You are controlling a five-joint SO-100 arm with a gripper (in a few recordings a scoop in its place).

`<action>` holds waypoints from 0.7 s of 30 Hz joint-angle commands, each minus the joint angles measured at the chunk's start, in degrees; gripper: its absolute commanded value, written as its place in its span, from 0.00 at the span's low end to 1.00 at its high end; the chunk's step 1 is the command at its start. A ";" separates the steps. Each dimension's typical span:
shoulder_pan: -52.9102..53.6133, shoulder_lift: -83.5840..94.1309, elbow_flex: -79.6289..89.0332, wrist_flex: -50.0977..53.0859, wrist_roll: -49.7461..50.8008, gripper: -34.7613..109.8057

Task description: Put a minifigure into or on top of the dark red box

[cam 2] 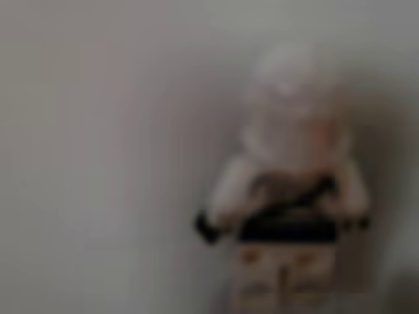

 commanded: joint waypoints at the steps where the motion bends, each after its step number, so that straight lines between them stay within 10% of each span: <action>1: 1.32 -3.08 -9.40 3.43 -2.99 0.39; 6: 1.58 -17.49 -33.66 13.80 -3.25 0.38; 21: 2.64 -21.27 -36.47 13.97 -2.99 0.38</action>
